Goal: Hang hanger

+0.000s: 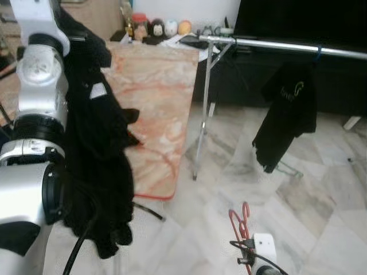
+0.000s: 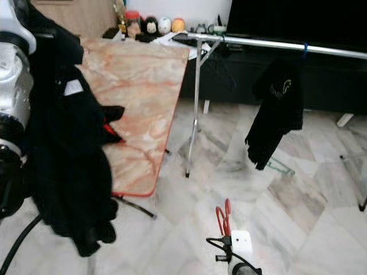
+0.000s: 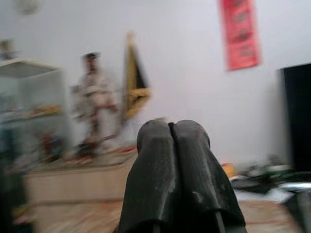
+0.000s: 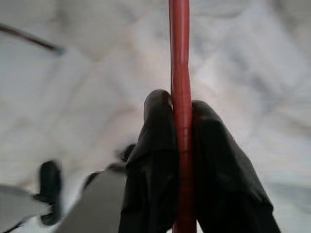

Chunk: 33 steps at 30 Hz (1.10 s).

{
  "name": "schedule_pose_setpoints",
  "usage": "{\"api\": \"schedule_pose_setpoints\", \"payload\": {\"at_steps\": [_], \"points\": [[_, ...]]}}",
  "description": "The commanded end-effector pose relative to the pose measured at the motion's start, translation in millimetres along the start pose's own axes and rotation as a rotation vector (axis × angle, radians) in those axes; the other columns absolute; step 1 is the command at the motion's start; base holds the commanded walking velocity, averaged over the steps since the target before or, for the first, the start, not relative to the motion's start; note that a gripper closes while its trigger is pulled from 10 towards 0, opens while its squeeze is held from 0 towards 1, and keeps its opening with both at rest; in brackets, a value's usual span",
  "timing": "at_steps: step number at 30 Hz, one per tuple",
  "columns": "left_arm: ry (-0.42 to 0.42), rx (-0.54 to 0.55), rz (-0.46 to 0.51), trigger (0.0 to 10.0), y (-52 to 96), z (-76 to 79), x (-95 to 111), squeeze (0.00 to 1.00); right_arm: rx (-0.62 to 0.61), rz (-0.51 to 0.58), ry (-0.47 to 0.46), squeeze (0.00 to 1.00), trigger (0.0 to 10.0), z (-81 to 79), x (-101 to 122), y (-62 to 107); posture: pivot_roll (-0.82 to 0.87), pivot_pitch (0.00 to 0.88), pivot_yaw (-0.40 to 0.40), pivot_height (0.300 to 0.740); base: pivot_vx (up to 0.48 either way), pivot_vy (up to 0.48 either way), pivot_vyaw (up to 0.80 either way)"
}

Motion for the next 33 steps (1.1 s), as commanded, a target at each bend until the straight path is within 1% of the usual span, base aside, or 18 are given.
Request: {"api": "schedule_pose_setpoints", "payload": {"at_steps": [1,31,33], "points": [[-0.014,0.002,0.064,10.0,-6.3,-5.7,18.1,0.0,-0.003,0.0,-0.015,0.0,10.0,-2.2,1.8,-0.7,0.06,0.011,-0.027,0.74,0.345,0.0,0.0],[-0.011,-0.003,0.061,10.0,-5.9,-4.3,16.8,0.0,-0.004,0.0,-0.015,0.0,10.0,-2.2,1.7,-0.7,0.06,0.011,-0.027,0.74,0.345,0.0,0.0],[-0.01,-0.011,0.057,10.0,-5.8,-2.7,14.0,0.0,-0.005,-0.002,-0.014,0.0,10.0,-2.2,1.7,-0.7,0.06,0.011,-0.027,0.74,0.345,0.0,0.0]]}}
Point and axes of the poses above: a point about 5 cm out from each wrist's last joint towards the gripper, its own y axis pointing back from the gripper into the wrist, its own x axis along the axis of the wrist's last joint, z = x × y, the point moved 2 cm from there along -y, pointing out of the wrist towards the gripper, and after that the axes turned 11 degrees about y, right-handed, at the moved point
